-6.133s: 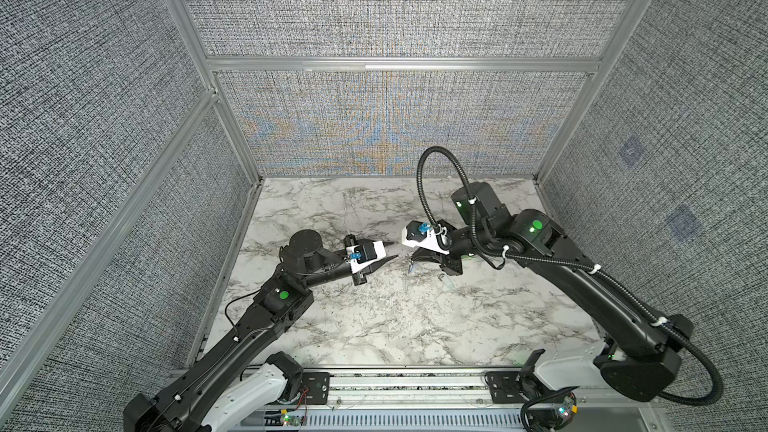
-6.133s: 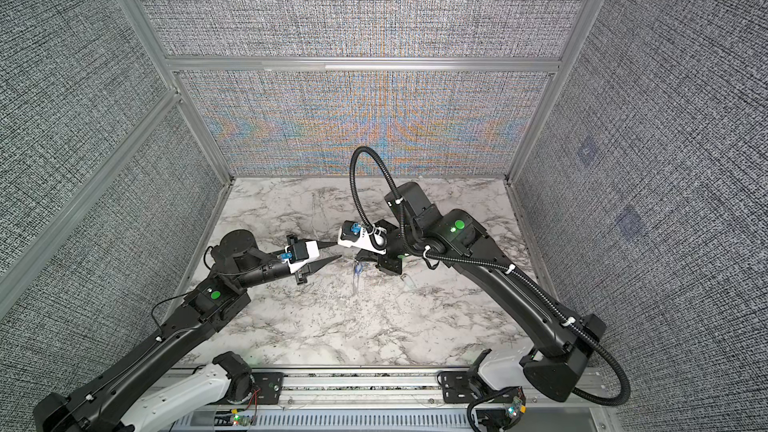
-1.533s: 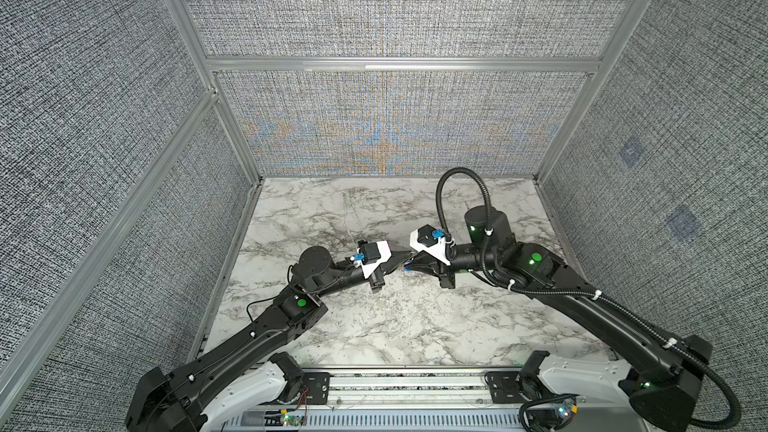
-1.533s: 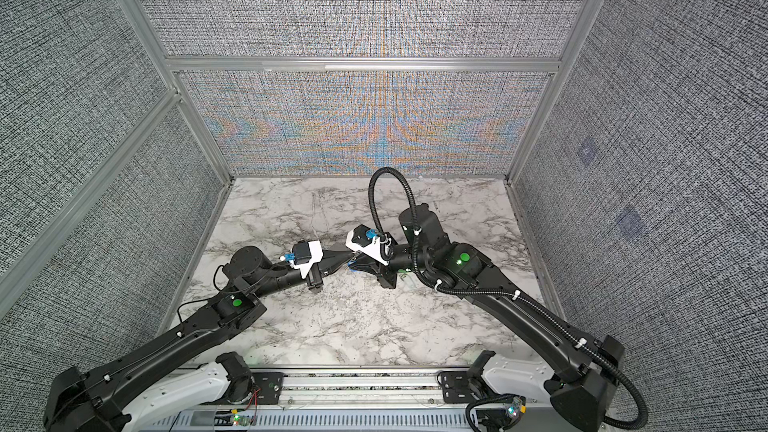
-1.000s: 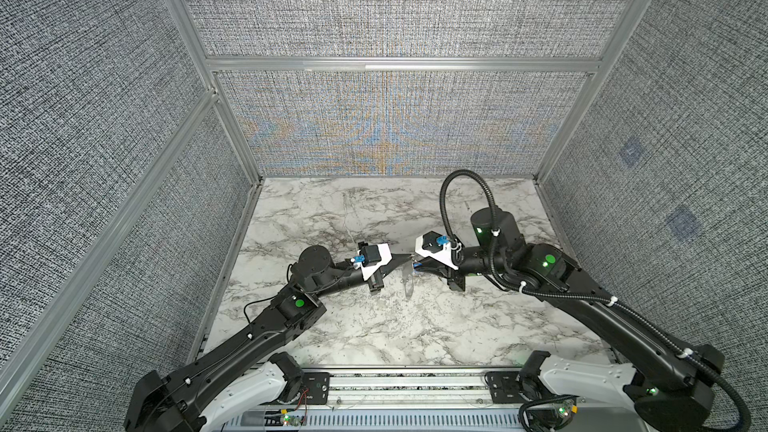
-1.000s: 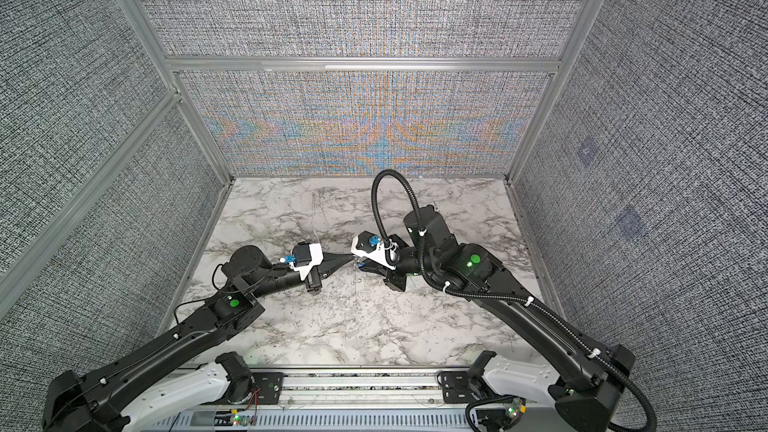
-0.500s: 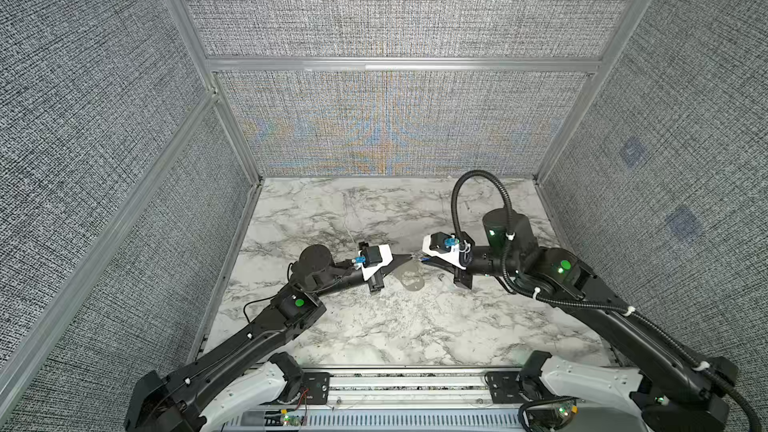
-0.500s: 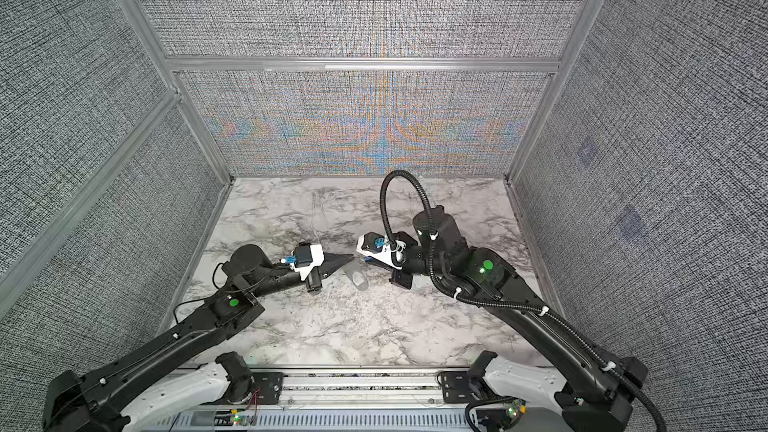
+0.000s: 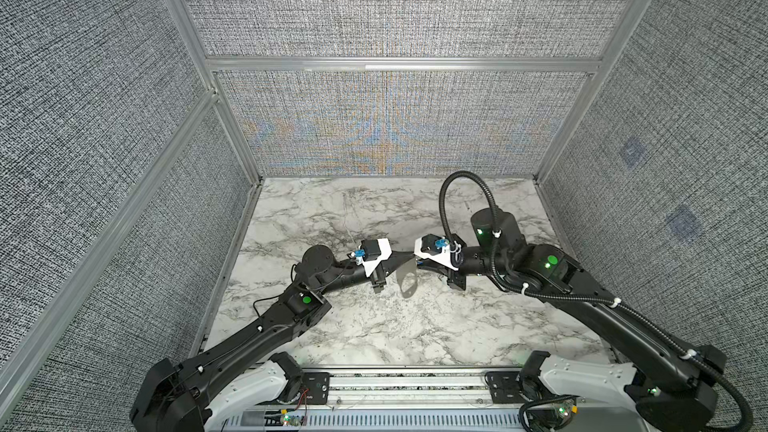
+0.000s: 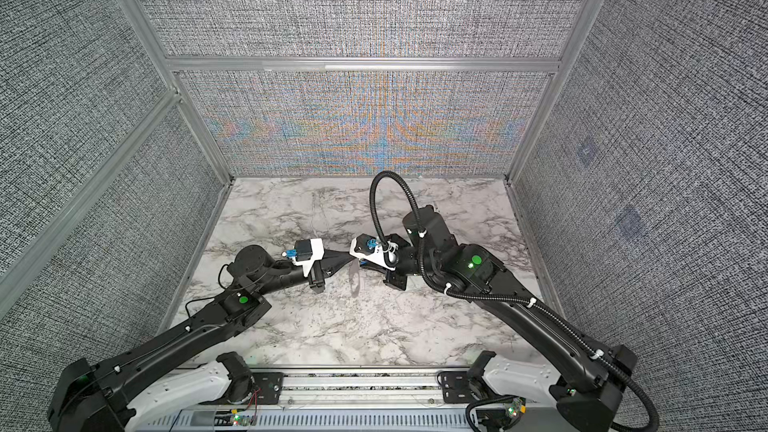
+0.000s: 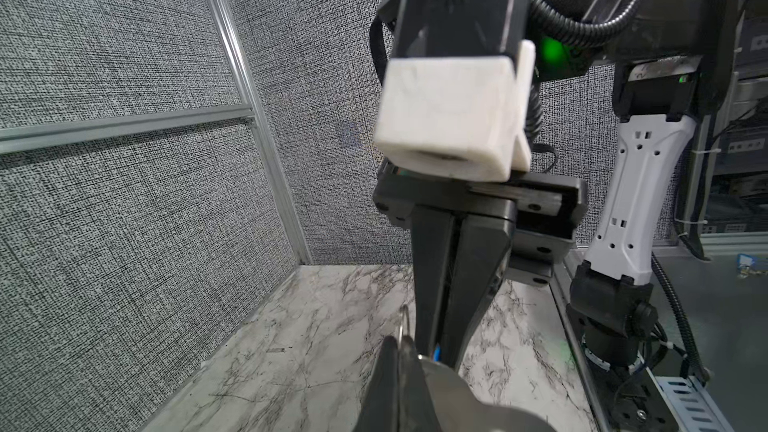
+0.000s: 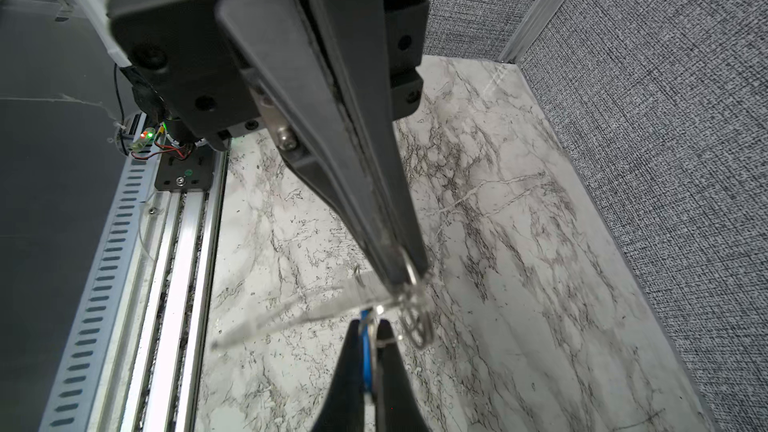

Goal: Remove the keys from the keyring

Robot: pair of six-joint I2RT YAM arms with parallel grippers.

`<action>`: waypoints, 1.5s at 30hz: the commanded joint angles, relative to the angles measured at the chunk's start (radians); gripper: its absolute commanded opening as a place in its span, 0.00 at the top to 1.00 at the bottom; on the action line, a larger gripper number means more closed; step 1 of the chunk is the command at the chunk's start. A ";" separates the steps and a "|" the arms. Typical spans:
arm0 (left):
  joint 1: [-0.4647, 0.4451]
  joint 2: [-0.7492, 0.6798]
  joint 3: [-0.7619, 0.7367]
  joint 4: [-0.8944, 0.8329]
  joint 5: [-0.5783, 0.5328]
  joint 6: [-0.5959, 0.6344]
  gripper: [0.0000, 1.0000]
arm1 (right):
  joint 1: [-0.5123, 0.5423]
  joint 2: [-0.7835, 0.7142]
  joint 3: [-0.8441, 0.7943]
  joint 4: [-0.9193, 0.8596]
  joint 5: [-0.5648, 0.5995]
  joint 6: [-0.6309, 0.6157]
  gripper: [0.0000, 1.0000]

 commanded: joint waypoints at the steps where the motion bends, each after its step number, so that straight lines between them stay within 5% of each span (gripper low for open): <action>1: 0.002 0.013 0.003 0.079 0.029 -0.040 1.00 | 0.010 0.009 0.016 -0.003 -0.016 -0.005 1.00; 45: 0.031 0.062 -0.024 0.274 0.152 -0.271 1.00 | 0.013 -0.027 -0.009 0.005 0.378 -0.112 1.00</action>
